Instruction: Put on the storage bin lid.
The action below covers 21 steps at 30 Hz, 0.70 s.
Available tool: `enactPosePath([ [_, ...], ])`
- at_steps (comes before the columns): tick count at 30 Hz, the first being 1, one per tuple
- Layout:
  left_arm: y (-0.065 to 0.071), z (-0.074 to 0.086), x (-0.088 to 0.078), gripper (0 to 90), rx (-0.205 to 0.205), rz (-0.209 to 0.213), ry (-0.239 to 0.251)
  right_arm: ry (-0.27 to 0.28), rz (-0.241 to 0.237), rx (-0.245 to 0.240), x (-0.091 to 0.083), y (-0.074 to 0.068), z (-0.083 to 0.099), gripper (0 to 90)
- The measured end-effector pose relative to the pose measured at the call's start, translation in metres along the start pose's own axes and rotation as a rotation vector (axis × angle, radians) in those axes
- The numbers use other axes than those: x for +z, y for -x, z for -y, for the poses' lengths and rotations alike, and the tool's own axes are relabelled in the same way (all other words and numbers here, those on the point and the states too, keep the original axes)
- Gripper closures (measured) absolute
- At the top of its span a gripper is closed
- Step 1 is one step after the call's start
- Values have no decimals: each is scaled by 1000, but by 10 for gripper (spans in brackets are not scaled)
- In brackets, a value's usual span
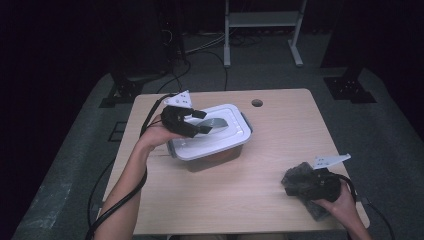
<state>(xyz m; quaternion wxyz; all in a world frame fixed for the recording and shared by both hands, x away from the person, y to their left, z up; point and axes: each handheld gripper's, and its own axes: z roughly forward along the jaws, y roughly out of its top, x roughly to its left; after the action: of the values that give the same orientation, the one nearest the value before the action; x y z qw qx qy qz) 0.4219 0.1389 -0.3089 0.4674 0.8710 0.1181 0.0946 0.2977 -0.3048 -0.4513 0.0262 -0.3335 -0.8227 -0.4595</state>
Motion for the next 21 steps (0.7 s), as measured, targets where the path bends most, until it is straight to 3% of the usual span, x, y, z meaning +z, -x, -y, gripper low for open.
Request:
enactPosePath([
  [21, 23, 19, -28, 308, -32, -16, 18, 19, 10, -4, -1, -1, -4, 330],
])
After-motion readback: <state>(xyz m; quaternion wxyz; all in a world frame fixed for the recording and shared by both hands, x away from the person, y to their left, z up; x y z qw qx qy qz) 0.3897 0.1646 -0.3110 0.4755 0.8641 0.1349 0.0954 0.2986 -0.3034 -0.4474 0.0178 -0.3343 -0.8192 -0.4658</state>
